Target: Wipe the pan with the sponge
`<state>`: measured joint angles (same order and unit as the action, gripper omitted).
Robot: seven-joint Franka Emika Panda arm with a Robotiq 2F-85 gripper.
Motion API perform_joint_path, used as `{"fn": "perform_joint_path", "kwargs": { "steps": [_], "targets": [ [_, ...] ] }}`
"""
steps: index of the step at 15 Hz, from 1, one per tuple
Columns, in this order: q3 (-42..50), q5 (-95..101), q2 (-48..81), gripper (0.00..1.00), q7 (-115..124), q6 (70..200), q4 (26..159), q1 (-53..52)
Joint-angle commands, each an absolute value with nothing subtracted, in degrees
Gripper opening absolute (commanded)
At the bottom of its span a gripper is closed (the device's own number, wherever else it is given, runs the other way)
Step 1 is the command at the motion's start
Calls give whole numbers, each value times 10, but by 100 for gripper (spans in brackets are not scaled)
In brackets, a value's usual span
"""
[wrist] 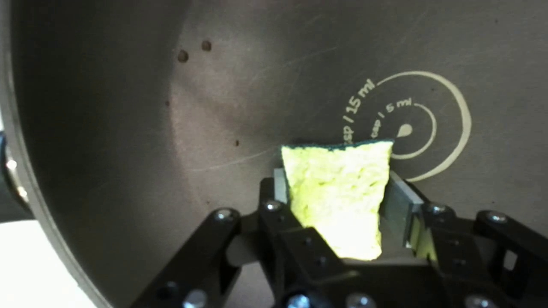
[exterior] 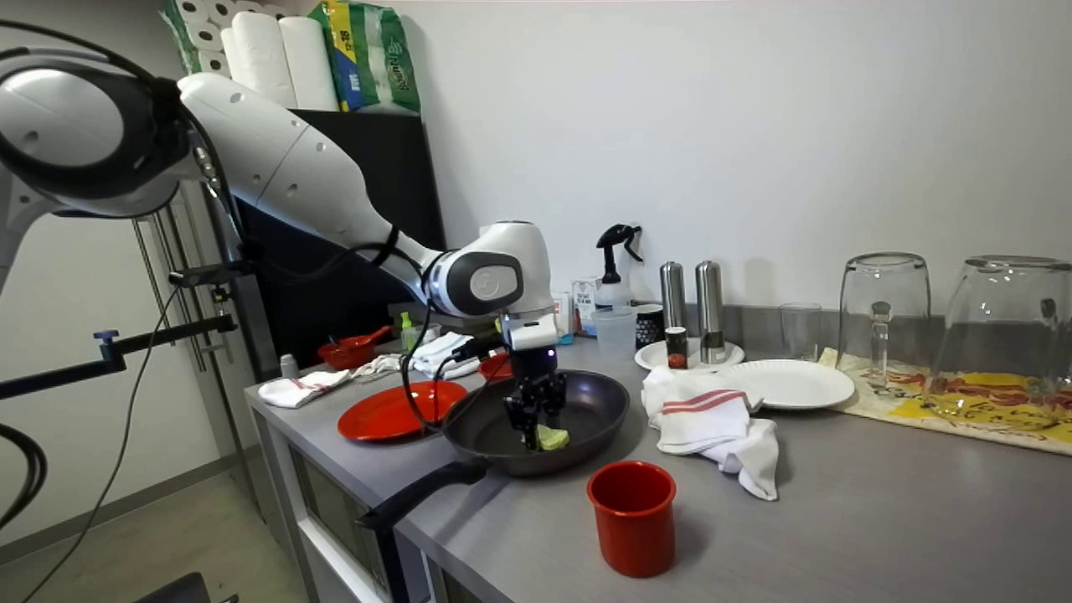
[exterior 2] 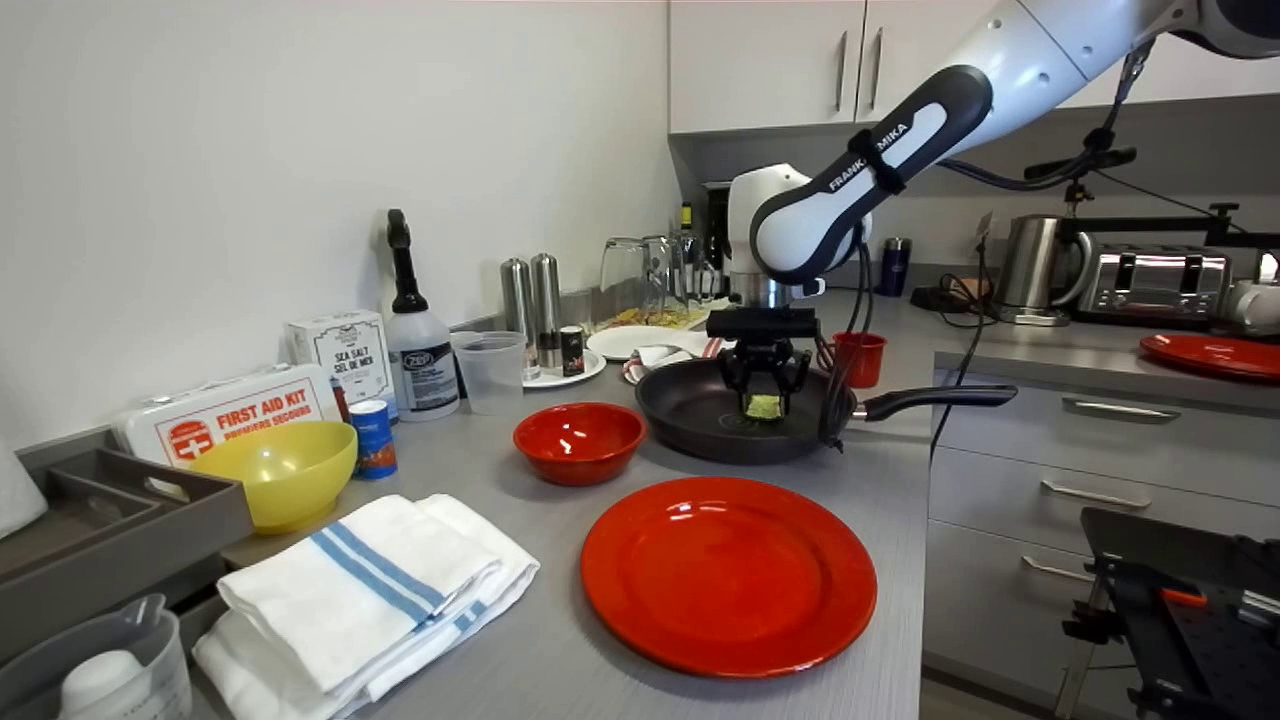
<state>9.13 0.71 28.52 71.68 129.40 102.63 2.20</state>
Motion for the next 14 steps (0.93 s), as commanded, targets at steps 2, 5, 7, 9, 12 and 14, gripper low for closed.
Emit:
{"fn": "perform_joint_path", "kwargs": {
  "steps": [2, 5, 7, 9, 12, 14],
  "targets": [
    [75, -57, 324, 28, 688, 1307, 997, 39],
    [77, -72, 335, 28, 693, 1305, 979, 40],
    [74, -84, 342, 28, 695, 1304, 966, 40],
    [76, -86, 351, 28, 704, 1311, 952, 35],
    [87, -64, 373, 28, 723, 1324, 926, 20],
    [90, -59, 385, 28, 729, 1324, 909, 16]
  ]
}}
